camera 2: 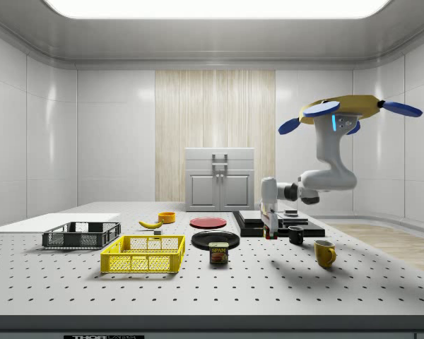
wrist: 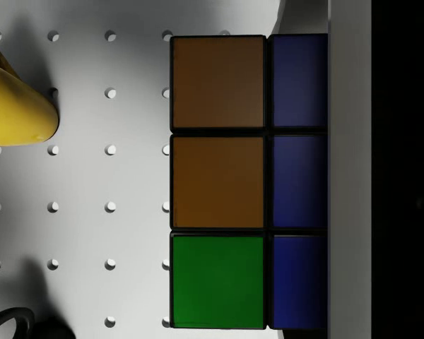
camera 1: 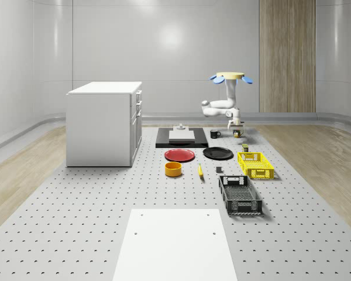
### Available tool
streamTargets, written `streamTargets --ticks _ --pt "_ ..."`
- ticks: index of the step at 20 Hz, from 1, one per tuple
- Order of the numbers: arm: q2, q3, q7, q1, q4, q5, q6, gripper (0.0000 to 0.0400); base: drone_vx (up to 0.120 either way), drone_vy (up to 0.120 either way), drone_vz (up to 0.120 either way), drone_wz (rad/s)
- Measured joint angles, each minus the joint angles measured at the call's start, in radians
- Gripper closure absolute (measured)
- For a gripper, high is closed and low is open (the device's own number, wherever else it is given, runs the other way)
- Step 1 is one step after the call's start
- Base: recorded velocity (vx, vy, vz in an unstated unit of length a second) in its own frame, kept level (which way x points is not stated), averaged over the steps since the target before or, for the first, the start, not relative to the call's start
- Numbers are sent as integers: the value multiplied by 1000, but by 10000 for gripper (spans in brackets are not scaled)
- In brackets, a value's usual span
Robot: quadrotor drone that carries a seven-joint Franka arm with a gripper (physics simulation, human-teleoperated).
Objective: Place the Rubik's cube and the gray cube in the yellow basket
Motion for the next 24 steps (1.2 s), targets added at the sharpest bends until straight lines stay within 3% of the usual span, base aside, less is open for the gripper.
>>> streamTargets --ticks 7,18,24 --pt "-17 10 5 -5 0 14 13 75 6 0 120 0" --pt "-42 16 11 -12 1 27 36 75 120 0 33 0" --pt "-54 18 14 -15 2 32 47 75 120 113 0 0"
